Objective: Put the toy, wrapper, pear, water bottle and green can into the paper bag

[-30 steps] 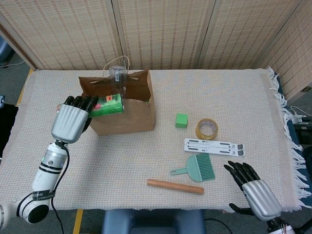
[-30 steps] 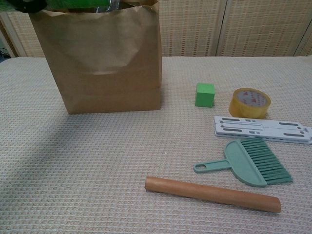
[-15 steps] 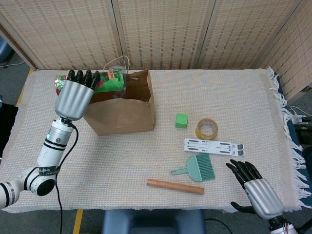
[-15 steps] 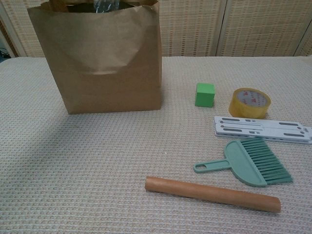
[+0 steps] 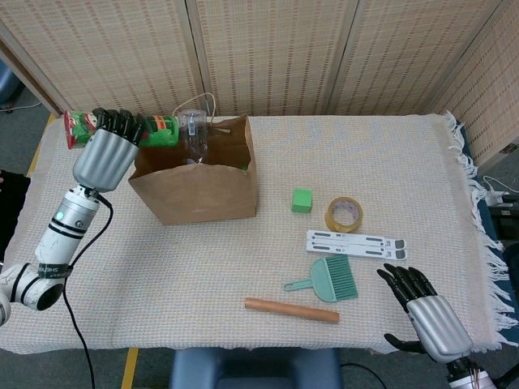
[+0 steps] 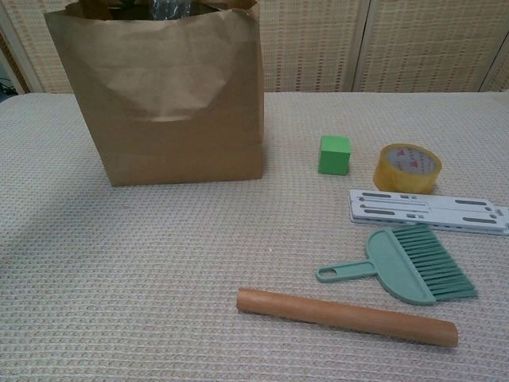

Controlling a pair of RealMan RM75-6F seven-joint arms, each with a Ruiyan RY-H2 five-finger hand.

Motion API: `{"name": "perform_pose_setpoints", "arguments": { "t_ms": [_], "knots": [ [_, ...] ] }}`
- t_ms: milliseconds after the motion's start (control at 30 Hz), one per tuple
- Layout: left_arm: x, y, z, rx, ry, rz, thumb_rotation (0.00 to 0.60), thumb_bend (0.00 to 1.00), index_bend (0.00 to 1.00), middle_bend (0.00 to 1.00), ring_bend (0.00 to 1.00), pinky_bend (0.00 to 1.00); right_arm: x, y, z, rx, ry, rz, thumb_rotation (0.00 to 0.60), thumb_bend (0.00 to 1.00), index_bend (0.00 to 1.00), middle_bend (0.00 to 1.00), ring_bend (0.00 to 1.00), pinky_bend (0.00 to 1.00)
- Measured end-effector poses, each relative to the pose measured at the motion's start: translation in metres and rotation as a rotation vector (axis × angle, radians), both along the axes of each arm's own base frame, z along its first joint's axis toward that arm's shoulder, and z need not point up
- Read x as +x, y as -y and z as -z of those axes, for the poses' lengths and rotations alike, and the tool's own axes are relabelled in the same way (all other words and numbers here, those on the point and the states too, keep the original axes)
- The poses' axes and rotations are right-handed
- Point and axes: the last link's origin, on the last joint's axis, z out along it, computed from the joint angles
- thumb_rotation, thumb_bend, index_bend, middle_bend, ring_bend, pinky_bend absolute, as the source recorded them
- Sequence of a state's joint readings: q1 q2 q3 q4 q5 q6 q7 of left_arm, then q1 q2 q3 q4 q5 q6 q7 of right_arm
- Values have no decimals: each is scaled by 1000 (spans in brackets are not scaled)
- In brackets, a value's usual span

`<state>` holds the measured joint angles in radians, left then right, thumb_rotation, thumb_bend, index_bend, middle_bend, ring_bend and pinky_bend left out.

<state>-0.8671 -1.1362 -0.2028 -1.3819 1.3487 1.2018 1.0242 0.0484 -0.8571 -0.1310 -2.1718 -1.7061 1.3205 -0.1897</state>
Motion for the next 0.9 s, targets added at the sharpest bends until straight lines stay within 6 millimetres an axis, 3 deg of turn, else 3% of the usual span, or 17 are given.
{"name": "perform_pose_setpoints", "arguments": {
  "t_ms": [367,633,900],
  "knots": [
    [-33,19,6,-79,-207,26,600,614,668,693,658,844,4,-4,0,3,4,-19,600,57,0,0,0,0],
    [-36,28,10,-121,-293,56,600,615,672,695,659,844,5,-6,-2,-8,13,-26,600,57,0,0,0,0],
    [-31,50,2,-325,-290,134,600,616,675,696,659,842,5,-6,-3,-14,16,-29,600,57,0,0,0,0]
  ]
}}
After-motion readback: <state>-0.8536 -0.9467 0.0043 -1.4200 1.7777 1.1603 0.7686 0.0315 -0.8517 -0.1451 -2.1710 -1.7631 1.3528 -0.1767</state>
